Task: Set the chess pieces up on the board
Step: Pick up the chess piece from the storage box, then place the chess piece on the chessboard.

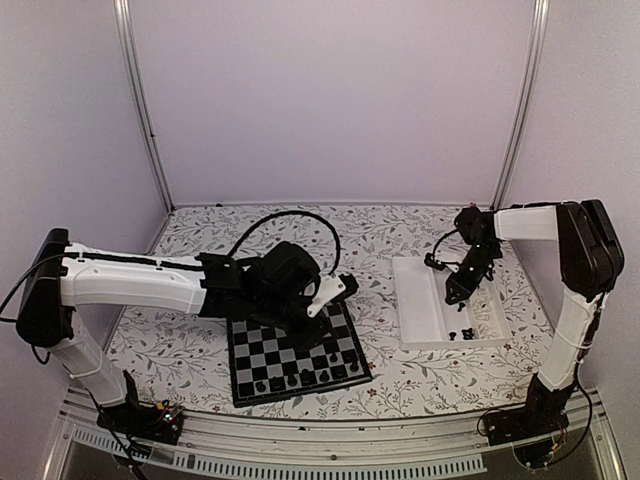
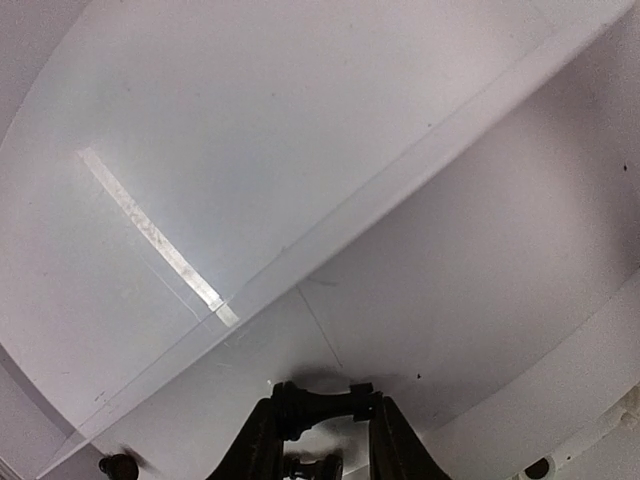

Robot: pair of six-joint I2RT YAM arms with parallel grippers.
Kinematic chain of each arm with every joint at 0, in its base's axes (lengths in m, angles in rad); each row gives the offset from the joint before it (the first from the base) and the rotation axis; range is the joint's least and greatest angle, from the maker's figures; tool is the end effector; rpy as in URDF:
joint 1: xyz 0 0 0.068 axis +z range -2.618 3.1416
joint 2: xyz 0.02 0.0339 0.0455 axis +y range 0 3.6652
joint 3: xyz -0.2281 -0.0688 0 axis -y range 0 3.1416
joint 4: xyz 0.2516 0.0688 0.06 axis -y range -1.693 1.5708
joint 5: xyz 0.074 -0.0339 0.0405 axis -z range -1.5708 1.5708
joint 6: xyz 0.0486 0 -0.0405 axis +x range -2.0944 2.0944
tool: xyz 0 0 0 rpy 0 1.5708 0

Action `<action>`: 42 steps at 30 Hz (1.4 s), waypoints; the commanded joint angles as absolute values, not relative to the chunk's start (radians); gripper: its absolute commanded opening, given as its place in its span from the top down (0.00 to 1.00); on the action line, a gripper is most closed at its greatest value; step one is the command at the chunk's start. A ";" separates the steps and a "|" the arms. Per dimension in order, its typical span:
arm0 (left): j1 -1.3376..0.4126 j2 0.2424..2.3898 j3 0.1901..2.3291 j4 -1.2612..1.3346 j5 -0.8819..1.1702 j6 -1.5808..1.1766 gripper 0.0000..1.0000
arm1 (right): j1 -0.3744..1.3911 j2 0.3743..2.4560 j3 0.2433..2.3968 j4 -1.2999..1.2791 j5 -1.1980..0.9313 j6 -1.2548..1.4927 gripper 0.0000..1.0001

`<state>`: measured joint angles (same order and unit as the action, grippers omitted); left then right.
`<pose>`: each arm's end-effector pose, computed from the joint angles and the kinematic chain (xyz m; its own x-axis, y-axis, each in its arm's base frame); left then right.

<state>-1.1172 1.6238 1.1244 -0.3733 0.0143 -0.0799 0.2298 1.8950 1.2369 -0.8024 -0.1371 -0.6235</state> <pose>0.1573 -0.3243 0.1795 -0.4067 0.6521 -0.6398 0.8731 0.4835 -0.0622 0.3314 0.0843 0.1019 -0.6454 -0.7450 -0.1687 -0.7602 0.6481 0.0460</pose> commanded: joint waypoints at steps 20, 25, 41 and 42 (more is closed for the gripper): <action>-0.987 1.844 1.287 0.225 0.346 -0.566 0.52 | 0.530 1.426 1.120 -0.684 -0.305 -0.887 0.72; -0.979 1.928 1.340 0.298 0.425 -0.652 0.52 | 0.611 1.403 1.131 -0.679 -0.283 -0.891 0.71; -0.962 2.013 1.350 0.399 0.527 -0.745 0.54 | 0.682 1.372 1.153 -0.681 -0.320 -0.867 0.71; -0.961 2.015 1.350 0.404 0.530 -0.749 0.55 | 0.682 1.373 1.156 -0.683 -0.327 -0.865 0.71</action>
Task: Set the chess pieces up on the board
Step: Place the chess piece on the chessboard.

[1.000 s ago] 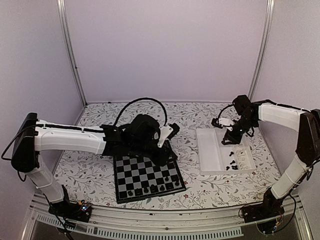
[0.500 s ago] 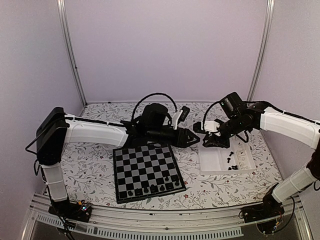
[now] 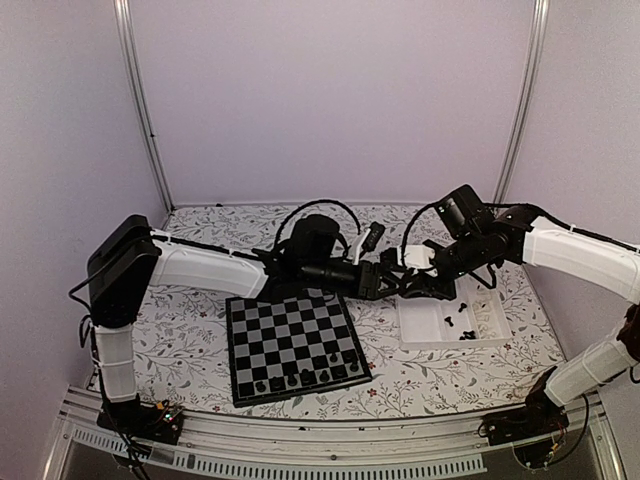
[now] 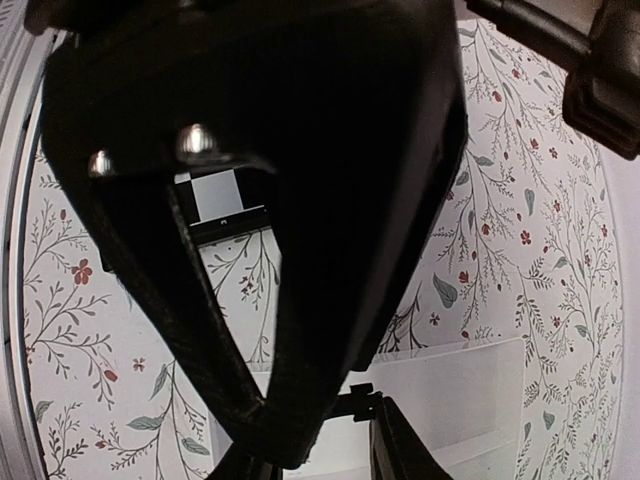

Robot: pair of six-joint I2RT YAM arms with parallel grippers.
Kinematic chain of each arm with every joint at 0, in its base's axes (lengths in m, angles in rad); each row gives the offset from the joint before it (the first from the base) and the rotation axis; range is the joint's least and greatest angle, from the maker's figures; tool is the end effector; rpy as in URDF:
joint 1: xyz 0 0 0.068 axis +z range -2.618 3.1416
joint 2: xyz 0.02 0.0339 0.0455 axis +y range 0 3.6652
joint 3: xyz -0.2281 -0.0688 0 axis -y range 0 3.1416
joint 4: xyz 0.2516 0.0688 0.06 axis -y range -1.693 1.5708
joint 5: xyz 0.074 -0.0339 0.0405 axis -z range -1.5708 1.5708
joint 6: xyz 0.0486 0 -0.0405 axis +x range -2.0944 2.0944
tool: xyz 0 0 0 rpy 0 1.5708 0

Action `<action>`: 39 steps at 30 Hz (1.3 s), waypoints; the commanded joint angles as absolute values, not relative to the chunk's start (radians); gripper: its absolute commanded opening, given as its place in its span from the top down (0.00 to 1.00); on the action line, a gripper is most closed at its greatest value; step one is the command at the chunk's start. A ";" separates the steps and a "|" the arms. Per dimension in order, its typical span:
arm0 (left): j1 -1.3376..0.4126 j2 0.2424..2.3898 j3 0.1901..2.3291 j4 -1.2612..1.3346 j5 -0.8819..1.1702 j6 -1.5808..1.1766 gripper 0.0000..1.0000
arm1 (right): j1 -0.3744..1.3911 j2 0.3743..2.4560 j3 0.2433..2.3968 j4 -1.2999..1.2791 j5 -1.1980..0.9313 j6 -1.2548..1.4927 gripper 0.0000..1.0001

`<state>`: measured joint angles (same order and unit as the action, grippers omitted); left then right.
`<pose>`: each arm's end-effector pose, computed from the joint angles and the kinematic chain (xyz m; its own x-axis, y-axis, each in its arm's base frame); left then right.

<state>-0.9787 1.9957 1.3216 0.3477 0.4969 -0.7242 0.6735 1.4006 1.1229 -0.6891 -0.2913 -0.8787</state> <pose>0.2367 -0.3935 0.1737 -0.7843 0.1225 -0.6082 0.6166 0.2631 -0.7420 0.2322 0.2032 0.2278 0.1476 -0.8257 -0.5444 -0.9579 0.0176 -0.2864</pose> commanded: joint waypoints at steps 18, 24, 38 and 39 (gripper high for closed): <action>-0.941 2.073 1.359 0.515 0.594 -0.827 0.78 | 0.693 1.365 1.163 -0.704 -0.377 -0.862 0.71; -0.937 2.061 1.342 0.545 0.620 -0.817 0.93 | 0.693 1.371 1.159 -0.689 -0.361 -0.858 0.66; -0.943 1.611 0.969 0.313 0.161 -0.388 0.97 | 0.508 1.231 1.046 -0.587 -0.433 -0.775 0.01; -0.951 1.563 0.916 0.317 0.092 -0.339 0.96 | 0.496 1.223 1.033 -0.571 -0.431 -0.769 0.01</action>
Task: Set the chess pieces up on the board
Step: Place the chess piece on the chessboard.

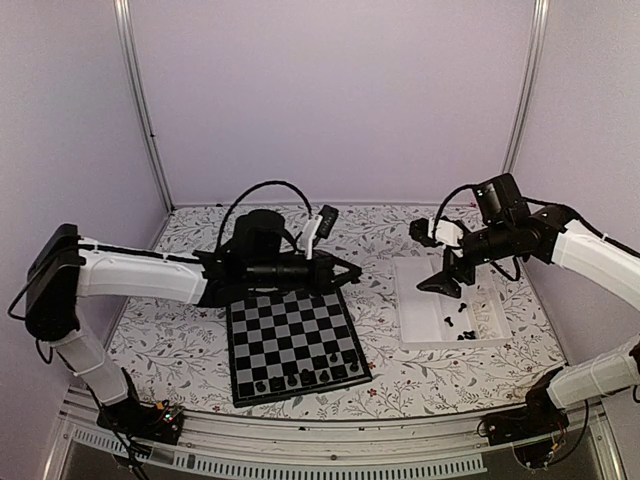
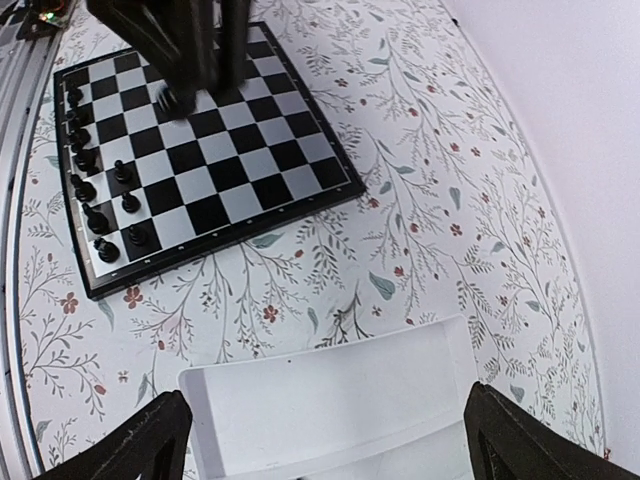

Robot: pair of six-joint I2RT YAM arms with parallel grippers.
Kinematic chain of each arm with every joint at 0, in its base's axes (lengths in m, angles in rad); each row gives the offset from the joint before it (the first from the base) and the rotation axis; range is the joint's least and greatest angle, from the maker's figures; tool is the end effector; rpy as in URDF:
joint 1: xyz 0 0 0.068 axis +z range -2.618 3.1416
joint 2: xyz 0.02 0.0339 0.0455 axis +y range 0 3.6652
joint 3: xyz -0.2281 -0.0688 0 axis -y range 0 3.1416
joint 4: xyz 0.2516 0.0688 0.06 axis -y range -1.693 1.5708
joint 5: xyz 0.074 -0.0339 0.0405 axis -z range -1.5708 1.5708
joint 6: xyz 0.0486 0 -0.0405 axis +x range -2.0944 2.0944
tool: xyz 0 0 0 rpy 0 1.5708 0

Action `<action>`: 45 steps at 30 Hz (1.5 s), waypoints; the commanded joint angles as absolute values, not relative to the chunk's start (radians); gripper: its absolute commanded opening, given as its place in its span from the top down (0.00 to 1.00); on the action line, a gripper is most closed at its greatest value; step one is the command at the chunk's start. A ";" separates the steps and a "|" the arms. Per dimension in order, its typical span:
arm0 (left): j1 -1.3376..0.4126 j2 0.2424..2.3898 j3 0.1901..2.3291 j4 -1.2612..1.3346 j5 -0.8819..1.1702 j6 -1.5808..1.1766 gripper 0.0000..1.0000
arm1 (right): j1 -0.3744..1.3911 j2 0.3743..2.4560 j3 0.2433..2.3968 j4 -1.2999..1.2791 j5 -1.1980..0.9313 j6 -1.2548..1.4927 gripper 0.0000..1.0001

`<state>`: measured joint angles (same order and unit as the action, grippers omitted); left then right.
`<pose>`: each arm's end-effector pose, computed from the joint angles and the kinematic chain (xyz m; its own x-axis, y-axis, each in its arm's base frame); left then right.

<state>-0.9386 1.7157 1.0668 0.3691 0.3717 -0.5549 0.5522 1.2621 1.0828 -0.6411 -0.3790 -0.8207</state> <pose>0.2247 -0.3366 0.2020 -0.6434 0.0477 -0.7641 0.7282 0.3460 -0.5916 0.2377 0.1675 0.2578 0.0892 -0.7434 -0.6629 -0.9342 0.1683 -0.3144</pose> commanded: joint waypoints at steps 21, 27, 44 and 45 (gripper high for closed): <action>-1.167 0.877 0.114 0.357 -0.533 -0.377 0.94 | 0.475 1.278 0.994 -0.480 -0.401 -0.699 0.01; -1.167 0.940 0.068 0.437 -0.545 -0.426 0.91 | 0.474 1.323 1.018 -0.504 -0.414 -0.696 0.01; -1.170 1.215 0.128 0.476 -0.526 -0.519 0.65 | 0.475 1.342 1.008 -0.505 -0.431 -0.704 0.01; -1.170 1.197 0.134 0.453 -0.522 -0.522 0.64 | 0.475 1.342 1.006 -0.505 -0.432 -0.704 0.01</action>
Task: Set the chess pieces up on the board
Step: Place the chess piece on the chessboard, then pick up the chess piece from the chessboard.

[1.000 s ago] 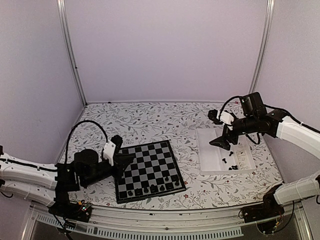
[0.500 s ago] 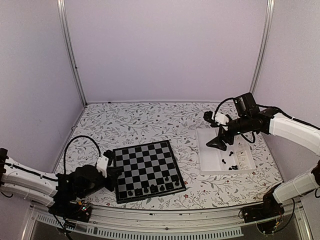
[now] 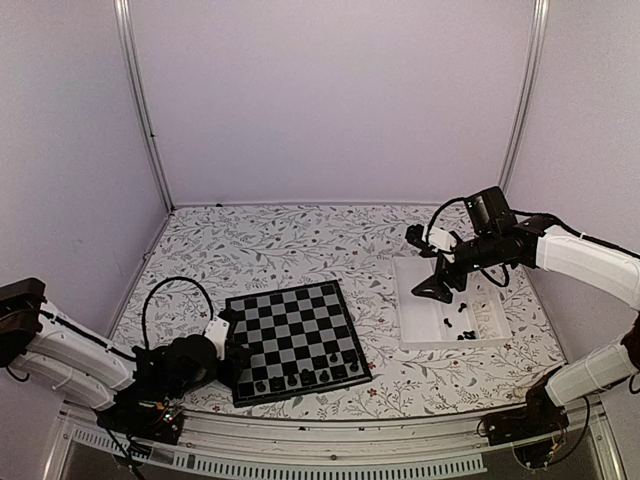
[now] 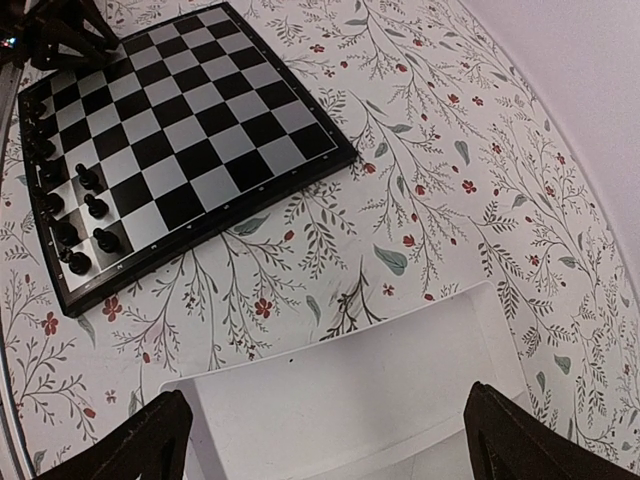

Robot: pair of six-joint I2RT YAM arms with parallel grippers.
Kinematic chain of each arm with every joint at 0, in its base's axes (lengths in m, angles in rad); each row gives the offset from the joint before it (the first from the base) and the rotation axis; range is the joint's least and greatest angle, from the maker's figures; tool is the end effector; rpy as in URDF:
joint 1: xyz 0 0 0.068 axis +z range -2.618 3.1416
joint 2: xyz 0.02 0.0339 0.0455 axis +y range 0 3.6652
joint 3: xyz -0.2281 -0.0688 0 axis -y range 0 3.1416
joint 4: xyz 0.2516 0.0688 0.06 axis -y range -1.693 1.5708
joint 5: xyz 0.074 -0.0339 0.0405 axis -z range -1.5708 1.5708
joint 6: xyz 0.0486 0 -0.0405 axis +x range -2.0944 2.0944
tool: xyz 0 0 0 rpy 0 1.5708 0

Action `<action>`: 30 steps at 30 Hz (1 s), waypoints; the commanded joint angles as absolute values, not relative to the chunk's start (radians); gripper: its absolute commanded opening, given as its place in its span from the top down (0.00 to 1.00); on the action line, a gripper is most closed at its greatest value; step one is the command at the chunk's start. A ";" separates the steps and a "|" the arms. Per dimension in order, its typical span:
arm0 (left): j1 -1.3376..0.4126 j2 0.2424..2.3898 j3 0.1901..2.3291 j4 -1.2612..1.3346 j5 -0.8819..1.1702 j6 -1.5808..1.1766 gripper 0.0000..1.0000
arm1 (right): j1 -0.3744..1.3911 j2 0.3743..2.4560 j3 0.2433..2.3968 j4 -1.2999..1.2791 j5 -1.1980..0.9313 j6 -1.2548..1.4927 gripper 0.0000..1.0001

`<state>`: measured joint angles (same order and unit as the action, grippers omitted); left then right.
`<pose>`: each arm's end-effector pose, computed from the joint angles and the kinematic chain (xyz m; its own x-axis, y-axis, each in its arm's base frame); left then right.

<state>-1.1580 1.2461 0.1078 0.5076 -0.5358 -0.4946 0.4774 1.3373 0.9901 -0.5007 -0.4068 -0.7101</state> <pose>0.1032 -0.1739 0.0581 -0.5036 0.1324 -0.8537 0.4354 0.8924 -0.1184 0.2600 0.1562 0.2173 -0.0784 -0.7146 -0.6951 -0.9305 0.3027 -0.2063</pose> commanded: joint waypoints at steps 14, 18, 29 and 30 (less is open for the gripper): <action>-1.021 1.041 0.406 -0.217 -0.275 -0.637 0.51 | 0.475 1.348 0.984 -0.505 -0.450 -0.703 0.01; -0.962 1.116 0.538 -0.414 -0.163 -0.629 0.50 | 0.474 1.355 0.979 -0.508 -0.442 -0.703 0.01; -0.923 1.258 0.724 -0.655 -0.120 -0.624 0.52 | 0.473 1.367 0.916 -0.461 -0.433 -0.710 0.01; -0.920 1.261 0.731 -0.660 -0.127 -0.625 0.52 | 0.473 1.368 0.911 -0.458 -0.434 -0.710 0.01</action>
